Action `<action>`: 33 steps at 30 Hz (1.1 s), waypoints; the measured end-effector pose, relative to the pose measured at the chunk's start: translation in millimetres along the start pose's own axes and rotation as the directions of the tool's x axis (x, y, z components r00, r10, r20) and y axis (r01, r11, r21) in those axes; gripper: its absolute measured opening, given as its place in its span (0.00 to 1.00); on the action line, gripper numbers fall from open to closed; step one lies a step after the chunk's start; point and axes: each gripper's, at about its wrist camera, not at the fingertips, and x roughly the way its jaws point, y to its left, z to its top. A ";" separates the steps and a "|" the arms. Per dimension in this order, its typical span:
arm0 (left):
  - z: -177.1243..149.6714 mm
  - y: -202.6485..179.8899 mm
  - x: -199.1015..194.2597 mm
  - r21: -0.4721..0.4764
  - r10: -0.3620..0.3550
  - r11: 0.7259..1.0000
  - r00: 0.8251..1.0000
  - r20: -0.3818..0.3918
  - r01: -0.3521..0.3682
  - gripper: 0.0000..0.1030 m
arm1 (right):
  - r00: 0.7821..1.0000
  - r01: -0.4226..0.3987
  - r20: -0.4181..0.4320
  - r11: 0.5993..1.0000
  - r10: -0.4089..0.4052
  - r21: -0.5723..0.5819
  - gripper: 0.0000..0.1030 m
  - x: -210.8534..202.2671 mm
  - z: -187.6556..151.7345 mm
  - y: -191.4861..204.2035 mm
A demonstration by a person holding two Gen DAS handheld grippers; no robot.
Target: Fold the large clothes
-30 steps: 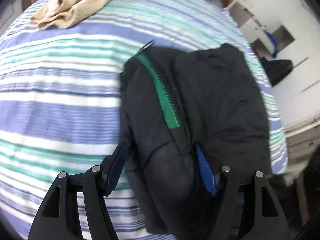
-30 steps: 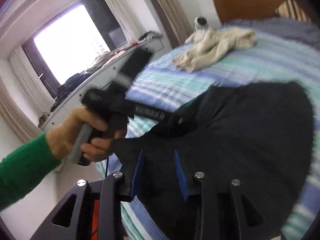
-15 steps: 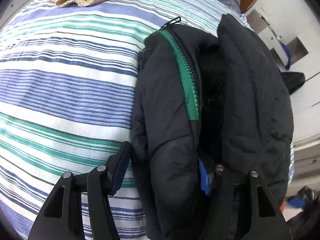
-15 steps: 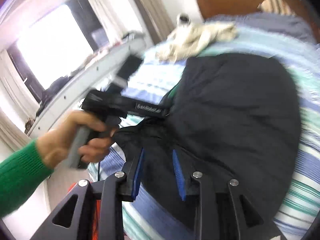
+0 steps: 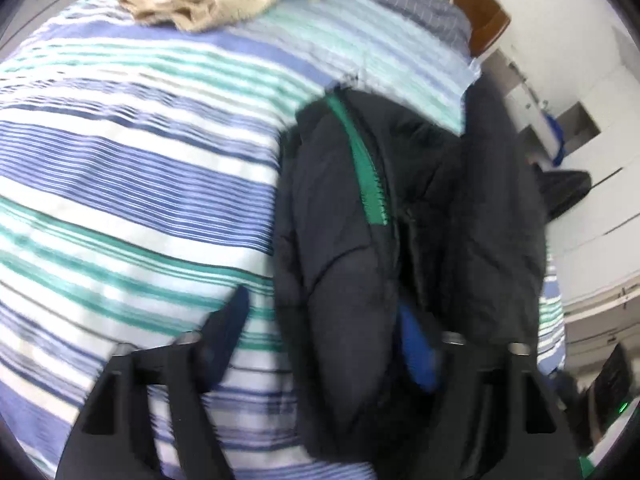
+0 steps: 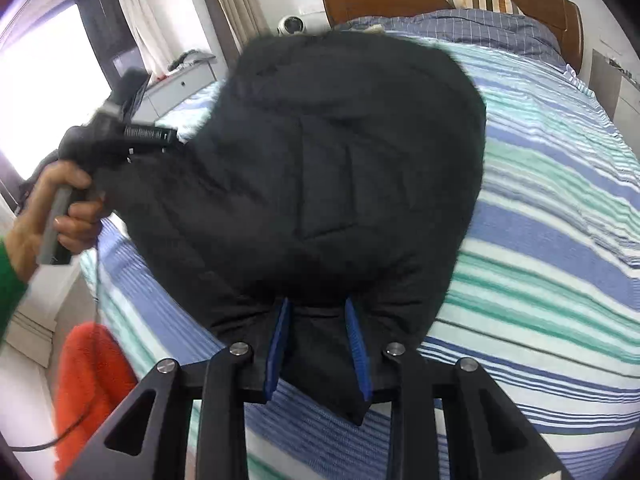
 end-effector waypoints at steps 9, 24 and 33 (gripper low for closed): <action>-21.1 52.4 15.1 -0.166 -0.336 0.928 0.942 0.014 0.334 0.94 | 0.989 -0.148 -0.030 0.989 0.147 -0.030 0.31 48.6 64.8 16.3; 5.1 -33.3 80.5 0.077 -0.274 0.950 0.926 -0.261 0.302 1.00 | 0.996 -0.064 -0.064 0.988 0.056 -0.139 0.31 69.2 55.6 56.5; -11.1 -28.4 73.9 0.045 -0.276 0.956 0.939 -0.205 0.291 1.00 | 0.995 -0.079 0.076 0.972 0.063 0.222 0.87 -2.0 6.9 -43.1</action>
